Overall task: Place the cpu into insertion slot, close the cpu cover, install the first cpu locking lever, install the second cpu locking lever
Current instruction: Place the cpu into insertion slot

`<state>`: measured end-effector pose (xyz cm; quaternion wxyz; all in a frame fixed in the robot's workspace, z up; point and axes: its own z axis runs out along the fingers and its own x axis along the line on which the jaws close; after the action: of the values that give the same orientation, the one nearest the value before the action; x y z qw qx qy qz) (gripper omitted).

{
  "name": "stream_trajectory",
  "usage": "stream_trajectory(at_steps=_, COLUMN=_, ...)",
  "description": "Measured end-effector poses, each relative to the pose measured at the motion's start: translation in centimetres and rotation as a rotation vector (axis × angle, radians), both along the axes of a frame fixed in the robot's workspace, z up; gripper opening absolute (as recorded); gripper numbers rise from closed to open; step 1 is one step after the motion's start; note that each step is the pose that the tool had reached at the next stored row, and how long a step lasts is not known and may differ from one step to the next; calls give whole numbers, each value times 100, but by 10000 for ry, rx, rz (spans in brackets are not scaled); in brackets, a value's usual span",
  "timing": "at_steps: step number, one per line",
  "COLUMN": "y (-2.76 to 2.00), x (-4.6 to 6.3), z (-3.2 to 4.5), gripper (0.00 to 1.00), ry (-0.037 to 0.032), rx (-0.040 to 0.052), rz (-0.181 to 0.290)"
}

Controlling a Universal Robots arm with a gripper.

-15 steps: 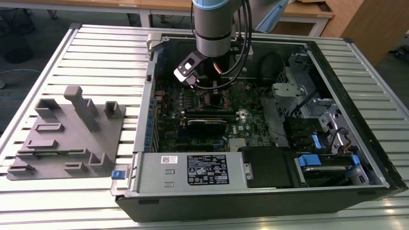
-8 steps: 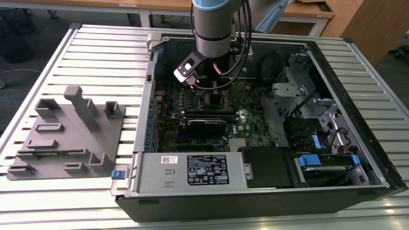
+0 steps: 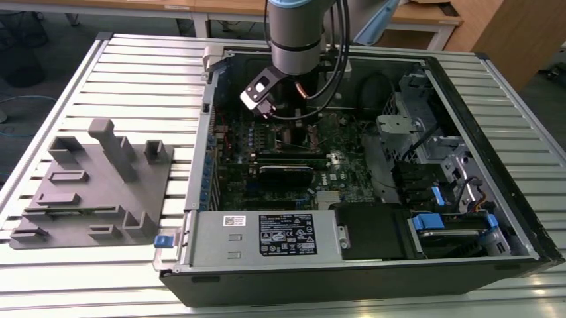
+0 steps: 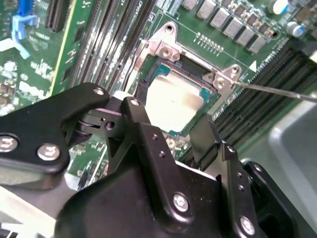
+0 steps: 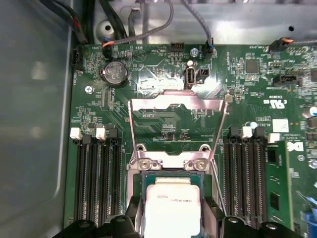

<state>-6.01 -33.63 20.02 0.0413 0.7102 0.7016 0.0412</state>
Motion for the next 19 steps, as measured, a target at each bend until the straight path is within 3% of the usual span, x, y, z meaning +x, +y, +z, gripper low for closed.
stream_trajectory(at_steps=4, y=0, x=0, z=109, gripper=61, ry=-1, rx=2, rz=0)
stream_trajectory(at_steps=11, y=0, x=0, z=124, gripper=61, ry=-1, rx=2, rz=0)
stream_trajectory(at_steps=16, y=0, x=0, z=129, gripper=46, ry=-1, rx=1, rz=0)
stream_trajectory(at_steps=18, y=0, x=0, z=131, gripper=35, ry=-1, rx=1, rz=0)
stream_trajectory(at_steps=19, y=0, x=0, z=132, gripper=35, ry=-1, rx=1, rz=0)
